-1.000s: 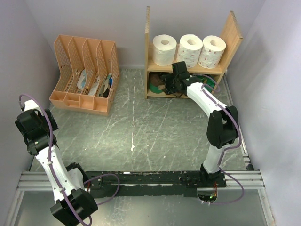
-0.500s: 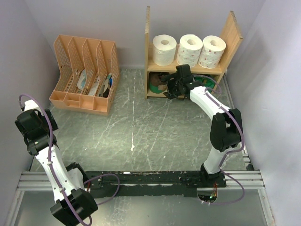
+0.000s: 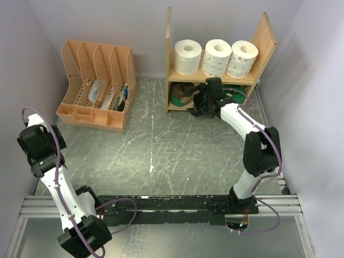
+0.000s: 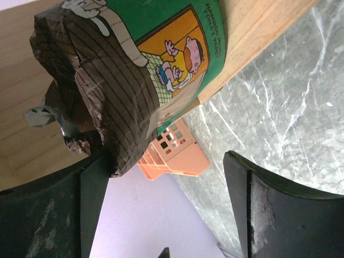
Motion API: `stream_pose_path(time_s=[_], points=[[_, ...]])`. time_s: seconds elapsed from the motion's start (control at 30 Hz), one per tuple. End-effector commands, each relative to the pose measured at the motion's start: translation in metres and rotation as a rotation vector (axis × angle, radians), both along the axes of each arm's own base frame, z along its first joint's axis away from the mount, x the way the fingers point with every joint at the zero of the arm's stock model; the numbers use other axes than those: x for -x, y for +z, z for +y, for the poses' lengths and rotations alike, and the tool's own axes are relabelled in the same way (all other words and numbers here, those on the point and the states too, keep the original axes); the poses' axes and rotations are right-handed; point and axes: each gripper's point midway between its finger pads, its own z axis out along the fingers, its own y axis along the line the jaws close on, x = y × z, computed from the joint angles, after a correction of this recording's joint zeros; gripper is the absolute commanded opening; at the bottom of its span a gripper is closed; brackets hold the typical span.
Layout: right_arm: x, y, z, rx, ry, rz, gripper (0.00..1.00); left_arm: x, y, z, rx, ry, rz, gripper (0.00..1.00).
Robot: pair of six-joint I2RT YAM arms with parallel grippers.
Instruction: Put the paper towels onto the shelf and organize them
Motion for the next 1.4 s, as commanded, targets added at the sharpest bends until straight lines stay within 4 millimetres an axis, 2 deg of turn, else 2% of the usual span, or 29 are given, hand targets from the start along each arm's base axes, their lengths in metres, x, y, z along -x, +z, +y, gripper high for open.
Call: stream_pose_path(time_s=[0.0,0.03,0.1,0.13,0.4,0.63,0.7,0.77,0.87,0.97,1.07,1.17,1.23,1.3,1.37], points=[[-0.007,0.102,0.004,-0.136,0.044,-0.332,0.87,-0.002,0.013,0.002,-0.022,-0.003,-0.041,0.91],[-0.005,0.102,0.004,-0.150,0.053,-0.339,0.89,-0.002,0.013,0.002,-0.021,-0.003,-0.042,0.91],[-0.001,0.106,0.005,-0.182,0.076,-0.370,0.99,-0.002,0.012,0.002,-0.022,-0.004,-0.040,0.91],[0.000,0.108,0.006,-0.188,0.080,-0.381,1.00,-0.002,0.013,0.002,-0.023,-0.004,-0.041,0.91],[0.005,0.114,0.000,-0.207,0.083,-0.420,1.00,-0.002,0.012,0.002,-0.021,-0.009,-0.041,0.91],[0.014,0.134,0.003,-0.204,0.134,-0.472,1.00,-0.003,0.013,0.001,-0.021,-0.013,-0.043,0.91],[0.019,0.146,0.008,-0.194,0.187,-0.526,0.99,-0.003,0.013,0.001,-0.021,-0.013,-0.041,0.91],[0.026,0.167,0.015,-0.161,0.275,-0.657,0.98,-0.002,0.013,0.001,-0.021,-0.013,-0.043,0.91],[0.061,0.214,0.034,-0.089,0.546,-1.007,1.00,-0.002,0.014,0.000,-0.023,-0.014,-0.047,0.91],[0.100,0.241,0.046,0.050,0.809,-1.276,1.00,-0.002,0.015,0.000,-0.028,-0.015,-0.053,0.91],[0.104,0.247,0.048,0.345,0.883,-1.338,1.00,-0.003,0.015,-0.001,-0.027,-0.020,-0.052,0.91],[0.104,0.257,0.038,0.567,0.913,-1.396,1.00,-0.003,0.014,-0.001,-0.023,-0.024,-0.050,0.91],[0.105,0.262,0.034,0.785,0.970,-1.407,1.00,-0.003,0.014,-0.002,-0.023,-0.026,-0.050,0.91],[0.105,0.271,0.018,0.975,0.952,-1.405,1.00,-0.003,0.015,-0.002,-0.023,-0.030,-0.053,0.91],[0.099,0.264,0.001,1.136,0.967,-1.293,1.00,-0.003,0.015,-0.002,-0.023,-0.031,-0.053,0.91]])
